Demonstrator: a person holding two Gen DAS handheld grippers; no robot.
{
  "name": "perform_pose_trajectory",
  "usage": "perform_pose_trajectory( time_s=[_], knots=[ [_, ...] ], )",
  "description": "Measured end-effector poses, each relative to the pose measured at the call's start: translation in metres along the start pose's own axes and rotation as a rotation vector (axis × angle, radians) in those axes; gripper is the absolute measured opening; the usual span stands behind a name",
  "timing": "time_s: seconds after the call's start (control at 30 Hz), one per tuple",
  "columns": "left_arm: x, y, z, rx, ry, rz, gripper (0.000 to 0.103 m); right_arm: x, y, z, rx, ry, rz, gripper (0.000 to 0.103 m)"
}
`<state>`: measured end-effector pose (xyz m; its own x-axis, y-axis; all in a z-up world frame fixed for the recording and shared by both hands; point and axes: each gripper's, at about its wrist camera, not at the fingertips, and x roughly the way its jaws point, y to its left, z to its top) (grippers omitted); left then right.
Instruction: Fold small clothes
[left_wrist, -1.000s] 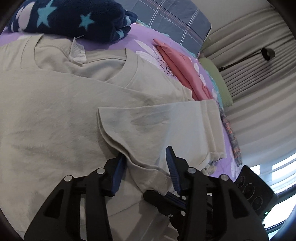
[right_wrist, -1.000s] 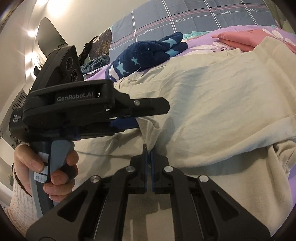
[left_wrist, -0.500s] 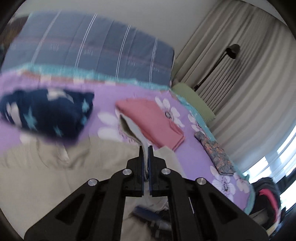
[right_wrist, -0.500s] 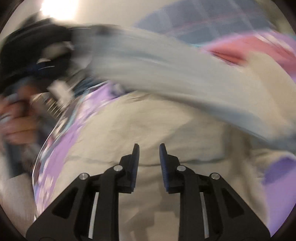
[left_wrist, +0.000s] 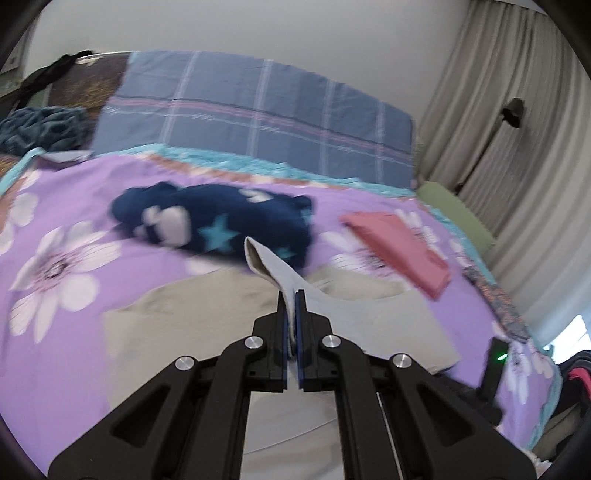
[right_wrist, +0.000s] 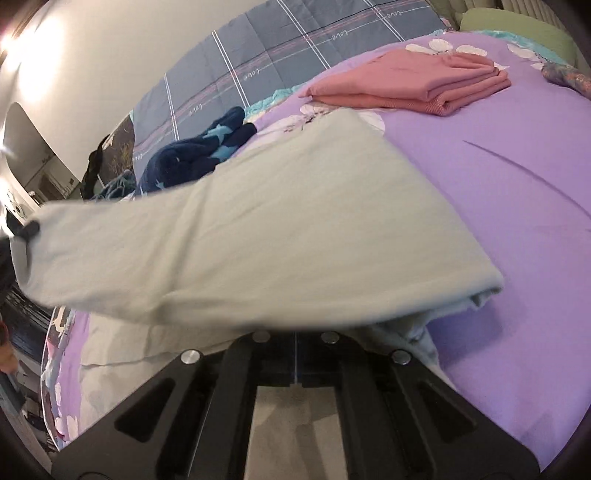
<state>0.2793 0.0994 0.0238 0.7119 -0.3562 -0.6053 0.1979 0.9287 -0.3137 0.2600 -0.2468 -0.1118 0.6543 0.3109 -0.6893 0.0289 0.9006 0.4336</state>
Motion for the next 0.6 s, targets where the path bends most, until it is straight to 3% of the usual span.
perform_pose_trajectory(
  time_s=[0.13,0.27,0.43,0.53,0.6],
  knots=[
    [-0.003,0.052,-0.021,-0.097,0.025,0.069,0.003,0.003,0.0,0.001,-0.019,-0.001,-0.014,0.0],
    [0.002,0.09,-0.043,-0.138,0.037,0.149,0.003,0.0,0.009,-0.002,-0.083,0.005,-0.024,0.015],
    [0.021,0.125,-0.068,-0.193,0.09,0.194,0.003,-0.005,0.021,-0.01,-0.159,0.008,-0.051,0.029],
    [0.03,0.134,-0.082,-0.158,0.108,0.268,0.005,-0.009,0.028,-0.017,-0.211,0.032,-0.061,0.041],
    [0.027,0.138,-0.086,-0.177,0.093,0.251,0.01,-0.02,0.035,-0.026,-0.279,0.043,-0.084,0.049]
  ],
)
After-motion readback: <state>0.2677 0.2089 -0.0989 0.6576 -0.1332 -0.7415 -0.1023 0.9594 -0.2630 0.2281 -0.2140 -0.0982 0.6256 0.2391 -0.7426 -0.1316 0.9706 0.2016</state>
